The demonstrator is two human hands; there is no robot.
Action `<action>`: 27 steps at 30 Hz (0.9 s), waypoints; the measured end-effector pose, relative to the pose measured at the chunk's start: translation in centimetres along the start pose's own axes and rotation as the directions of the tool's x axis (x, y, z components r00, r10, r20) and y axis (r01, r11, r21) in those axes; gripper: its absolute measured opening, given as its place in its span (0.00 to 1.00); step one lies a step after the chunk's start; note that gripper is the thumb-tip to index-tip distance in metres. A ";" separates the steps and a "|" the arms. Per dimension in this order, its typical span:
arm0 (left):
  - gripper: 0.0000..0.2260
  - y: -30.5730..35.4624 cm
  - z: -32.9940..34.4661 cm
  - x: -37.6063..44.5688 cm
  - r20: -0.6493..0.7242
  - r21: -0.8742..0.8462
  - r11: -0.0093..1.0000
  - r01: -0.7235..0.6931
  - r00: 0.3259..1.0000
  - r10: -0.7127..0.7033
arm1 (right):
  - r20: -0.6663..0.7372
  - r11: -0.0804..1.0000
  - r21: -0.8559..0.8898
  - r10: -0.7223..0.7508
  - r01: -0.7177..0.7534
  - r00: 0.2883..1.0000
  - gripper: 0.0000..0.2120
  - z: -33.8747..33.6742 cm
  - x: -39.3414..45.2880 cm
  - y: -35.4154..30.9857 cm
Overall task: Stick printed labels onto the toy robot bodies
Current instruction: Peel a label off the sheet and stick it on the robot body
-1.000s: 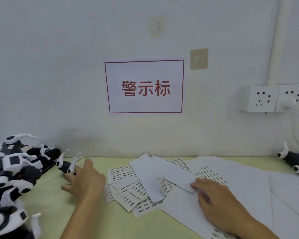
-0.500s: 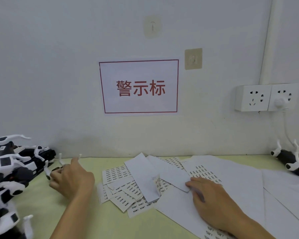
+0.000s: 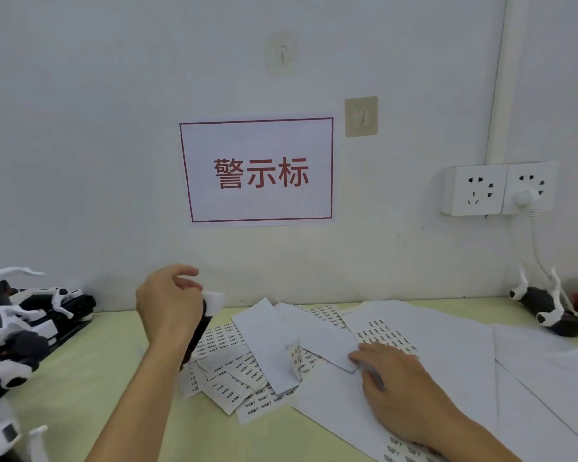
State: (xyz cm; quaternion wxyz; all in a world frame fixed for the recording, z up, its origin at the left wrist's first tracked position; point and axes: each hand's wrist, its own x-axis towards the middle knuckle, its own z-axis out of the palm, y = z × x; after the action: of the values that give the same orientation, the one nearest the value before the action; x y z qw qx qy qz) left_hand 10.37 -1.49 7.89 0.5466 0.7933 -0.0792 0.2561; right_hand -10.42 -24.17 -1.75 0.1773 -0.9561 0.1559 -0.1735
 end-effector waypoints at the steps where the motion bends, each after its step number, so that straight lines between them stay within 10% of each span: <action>1: 0.21 1.0 -0.1 -0.1 0.033 -0.045 0.999 0.022 0.999 -0.021 | 0.001 1.000 0.002 0.000 0.000 1.000 0.19 0.0 0.0 0.0; 11: 0.22 7.8 2.0 -4.5 0.585 -0.445 0.783 0.434 0.803 -0.113 | -0.042 0.994 -0.040 -0.108 0.106 0.993 0.23 0.0 -0.1 -0.2; 20: 0.15 6.1 5.7 -8.2 0.742 -0.472 0.428 0.771 0.610 -0.278 | -0.125 0.863 0.453 -0.189 0.226 0.974 0.30 -0.3 0.0 -2.7; 27: 0.14 5.1 7.3 -10.4 0.701 -0.462 0.592 0.660 0.681 -0.211 | -0.185 0.777 0.604 -0.078 0.176 0.980 0.08 -0.5 -0.1 -2.1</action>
State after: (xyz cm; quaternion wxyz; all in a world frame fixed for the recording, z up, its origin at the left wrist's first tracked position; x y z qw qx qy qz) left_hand 1.77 -11.69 5.00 0.7942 0.5618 -0.1211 -0.1973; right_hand -10.20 -22.39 -0.50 0.4557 -0.8381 0.0385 -0.2976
